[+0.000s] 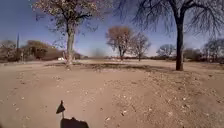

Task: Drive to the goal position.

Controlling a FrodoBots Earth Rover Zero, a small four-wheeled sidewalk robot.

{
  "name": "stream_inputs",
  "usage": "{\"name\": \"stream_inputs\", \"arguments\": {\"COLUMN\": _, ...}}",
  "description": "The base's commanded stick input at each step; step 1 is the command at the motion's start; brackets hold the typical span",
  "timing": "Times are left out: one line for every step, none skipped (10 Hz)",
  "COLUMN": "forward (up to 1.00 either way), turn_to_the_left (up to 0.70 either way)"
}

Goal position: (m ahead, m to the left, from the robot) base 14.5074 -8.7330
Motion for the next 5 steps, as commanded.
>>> {"name": "stream_inputs", "arguments": {"forward": 0.00, "turn_to_the_left": 0.00}}
{"name": "stream_inputs", "arguments": {"forward": 0.00, "turn_to_the_left": 0.00}}
{"name": "stream_inputs", "arguments": {"forward": 0.00, "turn_to_the_left": 0.00}}
{"name": "stream_inputs", "arguments": {"forward": 0.00, "turn_to_the_left": 0.00}}
{"name": "stream_inputs", "arguments": {"forward": 0.50, "turn_to_the_left": 0.00}}
